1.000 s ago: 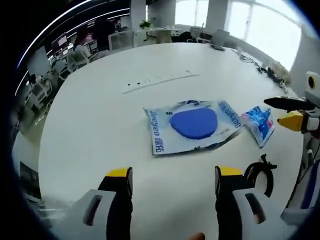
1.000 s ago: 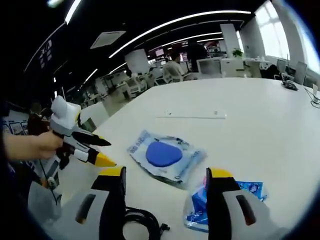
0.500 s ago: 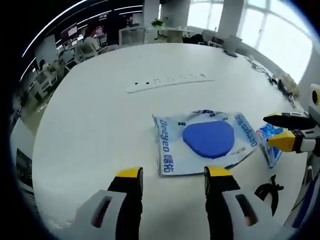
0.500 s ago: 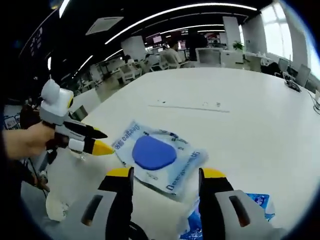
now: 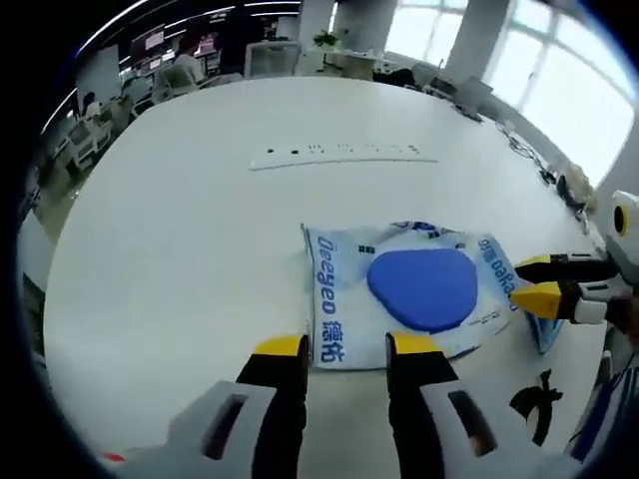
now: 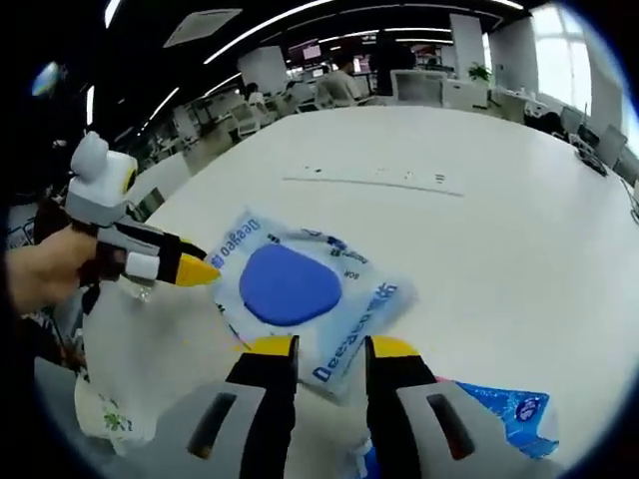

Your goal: Arrange the tabletop items into an orderly group along one side of the table until the central work area is clear of visible clutter.

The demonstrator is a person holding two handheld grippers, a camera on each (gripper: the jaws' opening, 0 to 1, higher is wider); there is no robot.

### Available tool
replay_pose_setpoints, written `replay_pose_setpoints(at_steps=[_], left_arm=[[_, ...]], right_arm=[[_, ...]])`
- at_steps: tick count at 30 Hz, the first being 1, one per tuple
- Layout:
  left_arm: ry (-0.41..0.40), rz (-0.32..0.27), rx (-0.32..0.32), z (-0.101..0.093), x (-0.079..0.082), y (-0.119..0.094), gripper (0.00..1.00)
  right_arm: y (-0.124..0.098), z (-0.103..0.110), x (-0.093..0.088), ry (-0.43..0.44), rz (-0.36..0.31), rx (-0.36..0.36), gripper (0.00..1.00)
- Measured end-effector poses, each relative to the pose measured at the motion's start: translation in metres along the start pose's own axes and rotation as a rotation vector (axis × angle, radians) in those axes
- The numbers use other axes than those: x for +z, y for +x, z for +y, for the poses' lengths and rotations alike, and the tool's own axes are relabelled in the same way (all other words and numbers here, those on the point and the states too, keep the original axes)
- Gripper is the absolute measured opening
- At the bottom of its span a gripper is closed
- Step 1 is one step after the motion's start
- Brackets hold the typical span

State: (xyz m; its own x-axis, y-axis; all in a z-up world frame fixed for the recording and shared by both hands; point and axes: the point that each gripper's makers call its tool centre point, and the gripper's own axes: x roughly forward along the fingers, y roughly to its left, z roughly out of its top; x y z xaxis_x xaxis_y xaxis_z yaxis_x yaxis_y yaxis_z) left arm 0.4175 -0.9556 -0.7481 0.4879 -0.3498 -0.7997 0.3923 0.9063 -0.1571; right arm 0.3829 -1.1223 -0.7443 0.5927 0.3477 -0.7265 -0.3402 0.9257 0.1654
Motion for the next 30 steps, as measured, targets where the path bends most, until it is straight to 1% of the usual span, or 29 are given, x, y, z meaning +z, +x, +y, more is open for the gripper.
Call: replay_pose_setpoints(at_steps=[1, 3, 5, 6, 7, 9, 11, 15, 16, 20, 23, 24, 27, 28, 30], left_arm=[[-0.015, -0.002, 0.006, 0.002, 0.000, 0.000, 0.21], [-0.046, -0.012, 0.010, 0.005, 0.001, -0.001, 0.17], [-0.048, -0.013, 0.026, 0.008, 0.000, -0.003, 0.10], [-0.051, -0.012, 0.041, 0.011, -0.001, -0.004, 0.07], [-0.057, -0.010, 0.038, 0.011, -0.001, -0.004, 0.05], [-0.086, -0.018, 0.016, 0.007, -0.001, -0.005, 0.03], [-0.089, -0.026, 0.029, 0.007, 0.000, -0.008, 0.02], [-0.113, -0.033, 0.007, 0.002, 0.001, -0.011, 0.01], [-0.115, -0.039, 0.005, 0.001, 0.002, -0.013, 0.01], [-0.127, -0.081, 0.002, 0.000, 0.010, -0.025, 0.01], [-0.153, -0.123, -0.015, -0.002, 0.017, -0.038, 0.01], [-0.146, -0.131, -0.018, -0.003, 0.018, -0.043, 0.01], [-0.116, -0.147, -0.018, -0.006, 0.017, -0.054, 0.01], [-0.113, -0.154, -0.017, -0.008, 0.015, -0.061, 0.01], [-0.127, -0.168, -0.023, -0.010, 0.013, -0.070, 0.01]], right_arm=[[0.001, 0.001, 0.001, 0.006, -0.005, 0.004, 0.19], [0.003, -0.002, 0.000, 0.021, -0.002, -0.008, 0.14], [0.005, -0.008, 0.002, 0.020, 0.000, -0.027, 0.06], [0.004, -0.011, 0.002, 0.002, 0.002, -0.046, 0.01], [0.004, -0.011, 0.003, -0.004, 0.000, -0.052, 0.01], [0.003, -0.007, 0.003, -0.007, -0.002, -0.043, 0.00], [0.002, -0.006, 0.004, 0.012, -0.009, -0.046, 0.00], [-0.005, -0.009, 0.012, 0.016, -0.046, -0.067, 0.00], [-0.008, -0.009, 0.016, 0.029, -0.066, -0.068, 0.00], [-0.020, -0.006, 0.022, 0.045, -0.093, -0.056, 0.00], [-0.034, 0.000, 0.024, 0.054, -0.117, -0.054, 0.00], [-0.040, 0.003, 0.024, 0.058, -0.125, -0.053, 0.00], [-0.051, 0.010, 0.023, 0.070, -0.147, -0.044, 0.00], [-0.054, 0.012, 0.022, 0.072, -0.149, -0.040, 0.00], [-0.059, 0.018, 0.018, 0.062, -0.151, -0.035, 0.00]])
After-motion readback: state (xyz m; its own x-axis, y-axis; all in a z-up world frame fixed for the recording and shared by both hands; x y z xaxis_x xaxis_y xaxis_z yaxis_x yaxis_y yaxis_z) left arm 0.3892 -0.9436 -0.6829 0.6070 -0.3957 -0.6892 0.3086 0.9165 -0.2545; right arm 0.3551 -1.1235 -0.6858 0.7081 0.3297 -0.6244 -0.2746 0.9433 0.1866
